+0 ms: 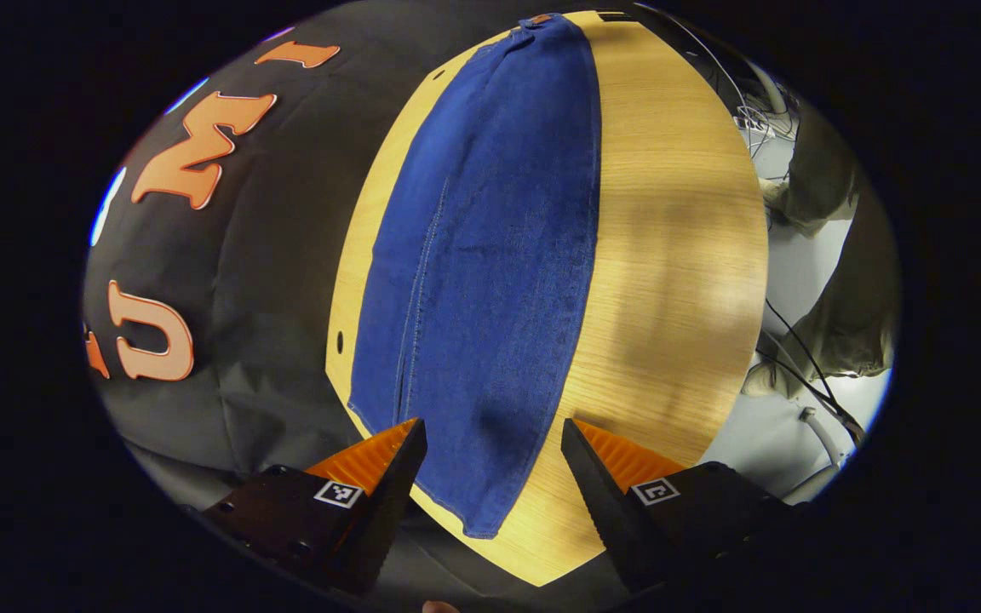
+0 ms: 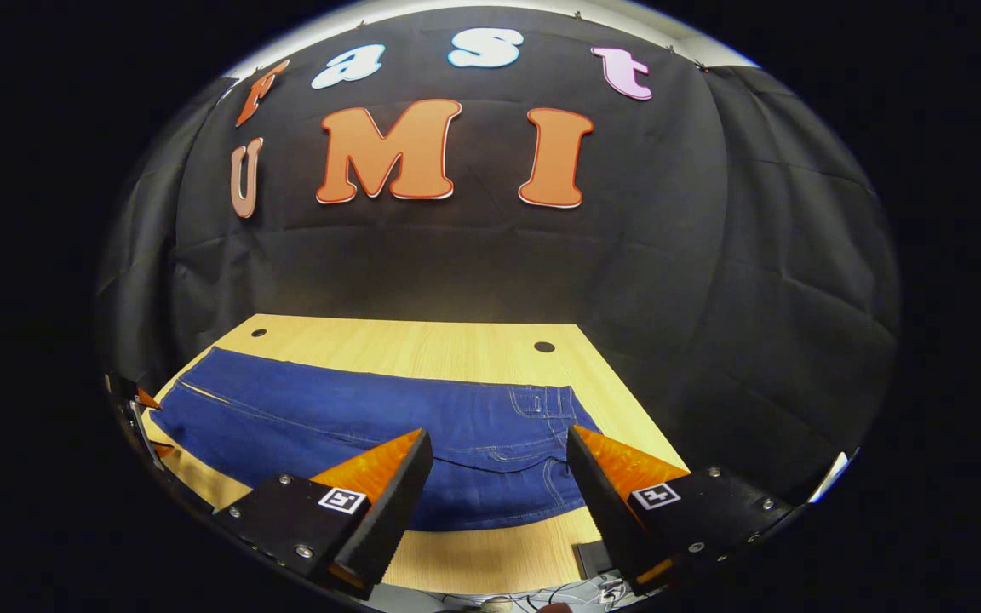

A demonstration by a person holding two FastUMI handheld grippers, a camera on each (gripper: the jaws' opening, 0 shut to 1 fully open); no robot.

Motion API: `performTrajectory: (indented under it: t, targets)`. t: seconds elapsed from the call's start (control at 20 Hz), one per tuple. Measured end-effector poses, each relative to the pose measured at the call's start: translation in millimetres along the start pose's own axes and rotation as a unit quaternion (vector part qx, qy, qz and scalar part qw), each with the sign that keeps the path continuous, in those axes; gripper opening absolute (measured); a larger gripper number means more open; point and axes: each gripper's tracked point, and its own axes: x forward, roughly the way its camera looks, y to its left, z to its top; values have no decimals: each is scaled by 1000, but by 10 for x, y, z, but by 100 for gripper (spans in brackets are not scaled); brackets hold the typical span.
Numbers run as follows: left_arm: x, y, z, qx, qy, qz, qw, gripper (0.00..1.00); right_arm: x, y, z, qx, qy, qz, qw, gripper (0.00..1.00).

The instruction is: Grasp the waist and the cuffs of the jeans and fold them to make the two legs overlap; first hold the waist and fold one-third of the jeans toward the cuffs, then hold the cuffs and fold the remaining one-third in the same direction to finish folding.

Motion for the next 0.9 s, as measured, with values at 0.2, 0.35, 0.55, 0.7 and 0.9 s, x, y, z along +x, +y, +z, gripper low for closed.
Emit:
performTrajectory:
  t: [0.2,0.35,0.55,0.7,0.9]
  targets:
    - [90,-6,-45,15,16,-33,999,98,43,-29,-43,3,10,-4,1000,97]
    - [177,-7,-52,20,22,-39,999,98,108,-42,-58,8,15,-7,1000,98]
    - [232,24,-41,29,28,-41,998,98,163,-60,-64,20,20,-7,1000,98]
    - [233,41,-24,37,27,-38,998,98,202,-46,-48,17,20,-7,1000,98]
    - [362,187,30,42,27,-12,999,97,243,-9,-26,18,22,-4,1000,98]
